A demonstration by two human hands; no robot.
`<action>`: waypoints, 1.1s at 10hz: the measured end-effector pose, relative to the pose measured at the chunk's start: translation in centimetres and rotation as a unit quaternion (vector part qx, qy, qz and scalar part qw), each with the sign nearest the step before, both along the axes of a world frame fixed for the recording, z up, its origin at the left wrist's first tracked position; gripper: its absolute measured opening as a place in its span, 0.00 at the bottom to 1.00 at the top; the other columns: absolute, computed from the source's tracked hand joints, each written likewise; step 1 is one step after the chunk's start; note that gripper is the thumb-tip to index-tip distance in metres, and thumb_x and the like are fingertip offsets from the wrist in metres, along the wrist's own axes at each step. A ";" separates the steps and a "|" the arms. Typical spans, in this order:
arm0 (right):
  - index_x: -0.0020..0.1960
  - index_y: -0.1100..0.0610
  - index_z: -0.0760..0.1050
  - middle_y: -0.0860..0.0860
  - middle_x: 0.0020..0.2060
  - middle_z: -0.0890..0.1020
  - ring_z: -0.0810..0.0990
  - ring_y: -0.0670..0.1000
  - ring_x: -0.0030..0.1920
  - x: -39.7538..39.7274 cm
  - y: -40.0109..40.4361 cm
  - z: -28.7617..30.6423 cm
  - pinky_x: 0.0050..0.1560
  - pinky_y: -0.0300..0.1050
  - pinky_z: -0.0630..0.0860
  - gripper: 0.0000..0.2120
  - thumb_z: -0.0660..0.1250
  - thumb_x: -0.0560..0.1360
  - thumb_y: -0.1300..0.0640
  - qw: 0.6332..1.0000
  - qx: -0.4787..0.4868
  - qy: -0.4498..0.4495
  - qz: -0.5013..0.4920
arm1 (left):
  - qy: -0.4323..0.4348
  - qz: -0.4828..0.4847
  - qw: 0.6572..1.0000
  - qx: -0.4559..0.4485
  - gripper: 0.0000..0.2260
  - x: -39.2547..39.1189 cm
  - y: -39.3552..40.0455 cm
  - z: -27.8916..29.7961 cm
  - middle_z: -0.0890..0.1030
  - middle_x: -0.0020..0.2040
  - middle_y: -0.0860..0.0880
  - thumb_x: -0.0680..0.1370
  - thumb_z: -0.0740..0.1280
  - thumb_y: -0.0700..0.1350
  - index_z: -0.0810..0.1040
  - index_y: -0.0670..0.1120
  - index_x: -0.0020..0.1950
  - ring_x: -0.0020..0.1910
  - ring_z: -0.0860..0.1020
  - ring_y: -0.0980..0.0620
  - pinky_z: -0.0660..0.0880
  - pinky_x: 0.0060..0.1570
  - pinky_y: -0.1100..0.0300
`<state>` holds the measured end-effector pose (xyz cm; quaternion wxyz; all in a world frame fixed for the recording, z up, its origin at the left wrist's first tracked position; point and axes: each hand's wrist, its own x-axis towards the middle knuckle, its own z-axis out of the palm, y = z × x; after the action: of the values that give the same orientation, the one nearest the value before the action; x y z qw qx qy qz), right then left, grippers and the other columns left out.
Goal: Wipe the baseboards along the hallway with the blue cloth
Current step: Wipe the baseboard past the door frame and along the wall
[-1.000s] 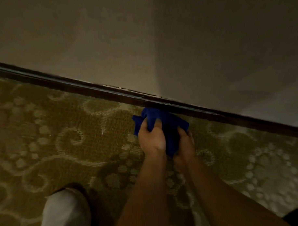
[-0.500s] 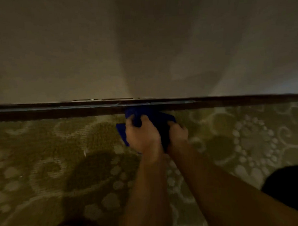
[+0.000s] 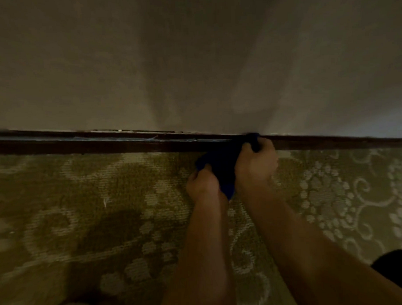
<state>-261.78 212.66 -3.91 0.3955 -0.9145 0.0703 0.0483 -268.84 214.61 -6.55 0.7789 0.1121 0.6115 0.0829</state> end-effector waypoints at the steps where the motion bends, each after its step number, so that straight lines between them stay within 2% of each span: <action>1: 0.60 0.57 0.78 0.55 0.52 0.82 0.80 0.55 0.52 -0.4 -0.7 -0.6 0.55 0.50 0.79 0.12 0.64 0.77 0.59 0.997 -0.021 -0.010 0.074 | -0.006 0.028 1.000 -0.012 0.18 0.2 -0.7 -0.6 0.76 0.67 0.38 0.81 0.64 0.45 0.72 0.39 0.69 0.65 0.75 0.38 0.73 0.64 0.44; 2: 0.56 0.57 0.79 0.57 0.50 0.82 0.81 0.57 0.50 3.3 -1.8 -0.5 0.53 0.56 0.80 0.10 0.64 0.75 0.61 0.998 0.021 -0.009 -0.066 | -0.045 0.021 0.998 -0.050 0.19 1.6 -1.1 1.0 0.75 0.68 0.40 0.81 0.64 0.44 0.70 0.42 0.72 0.61 0.77 0.40 0.76 0.57 0.51; 3: 0.57 0.57 0.77 0.58 0.51 0.81 0.81 0.59 0.52 5.0 -1.5 -0.3 0.55 0.56 0.79 0.11 0.62 0.77 0.61 0.992 -0.025 -0.007 -0.125 | -0.048 -0.029 0.998 -0.019 0.17 2.9 -0.8 2.2 0.77 0.64 0.41 0.82 0.62 0.41 0.70 0.40 0.71 0.54 0.77 0.45 0.70 0.49 0.60; 4: 0.61 0.59 0.76 0.60 0.54 0.81 0.80 0.60 0.55 2.7 -0.8 -0.3 0.57 0.52 0.76 0.12 0.62 0.78 0.60 0.994 -0.088 -0.042 -0.038 | -0.015 -0.014 1.000 -0.003 0.15 2.3 -0.8 0.9 0.79 0.57 0.40 0.82 0.62 0.40 0.73 0.39 0.68 0.49 0.78 0.44 0.73 0.49 0.56; 5: 0.62 0.60 0.77 0.57 0.53 0.83 0.80 0.57 0.53 -0.2 -1.1 -0.1 0.53 0.44 0.73 0.13 0.64 0.78 0.61 0.979 -0.136 -0.089 0.127 | 0.019 0.070 0.997 -0.017 0.19 1.8 -1.5 -1.1 0.75 0.67 0.40 0.81 0.62 0.38 0.70 0.42 0.72 0.61 0.77 0.39 0.76 0.59 0.49; 6: 0.61 0.58 0.79 0.56 0.53 0.84 0.81 0.55 0.52 1.2 -2.3 0.1 0.52 0.39 0.72 0.13 0.65 0.77 0.61 0.962 -0.164 -0.105 0.192 | 0.000 0.132 0.990 -0.045 0.20 2.5 -2.4 -0.6 0.74 0.68 0.40 0.82 0.61 0.38 0.66 0.43 0.75 0.61 0.77 0.38 0.76 0.57 0.48; 7: 0.61 0.59 0.78 0.60 0.54 0.83 0.80 0.59 0.54 3.5 -2.8 0.6 0.55 0.46 0.74 0.13 0.63 0.78 0.60 0.981 -0.161 -0.083 0.062 | -0.040 0.096 0.993 -0.048 0.16 3.5 -2.5 1.1 0.78 0.61 0.41 0.81 0.63 0.37 0.73 0.42 0.69 0.48 0.79 0.45 0.79 0.44 0.57; 8: 0.61 0.59 0.78 0.60 0.52 0.83 0.81 0.60 0.53 1.9 -1.8 -0.1 0.54 0.48 0.74 0.14 0.63 0.78 0.60 0.969 -0.202 -0.111 0.085 | -0.018 0.069 0.997 -0.031 0.16 3.3 -1.5 1.2 0.78 0.63 0.40 0.81 0.63 0.38 0.73 0.41 0.69 0.54 0.79 0.42 0.78 0.53 0.52; 9: 0.60 0.59 0.79 0.57 0.50 0.84 0.82 0.57 0.48 -1.6 -0.9 -1.0 0.49 0.44 0.74 0.13 0.64 0.77 0.62 0.941 -0.188 -0.170 0.223 | -0.018 0.112 0.992 -0.060 0.17 1.7 -0.9 -0.9 0.75 0.67 0.38 0.83 0.57 0.39 0.70 0.41 0.72 0.62 0.76 0.39 0.75 0.56 0.52; 10: 0.61 0.59 0.79 0.55 0.52 0.84 0.83 0.55 0.48 -2.3 -1.0 -1.1 0.49 0.44 0.75 0.13 0.64 0.77 0.62 0.892 -0.196 -0.192 0.358 | -0.058 0.180 0.977 -0.094 0.18 0.6 -1.1 -2.3 0.75 0.67 0.38 0.83 0.57 0.43 0.70 0.42 0.73 0.61 0.77 0.38 0.75 0.58 0.49; 11: 0.60 0.59 0.79 0.56 0.49 0.85 0.84 0.55 0.45 -0.4 -1.9 -0.8 0.46 0.42 0.76 0.13 0.65 0.77 0.61 0.891 -0.205 -0.212 0.344 | -0.060 0.148 0.981 -0.108 0.19 1.4 -2.0 -2.3 0.75 0.67 0.39 0.82 0.60 0.45 0.70 0.43 0.72 0.63 0.76 0.38 0.75 0.60 0.47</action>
<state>-262.17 210.74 -4.69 0.1635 -0.9307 -0.3259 -0.0293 -267.49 212.63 -8.88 0.8006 -0.0695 0.5792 0.1369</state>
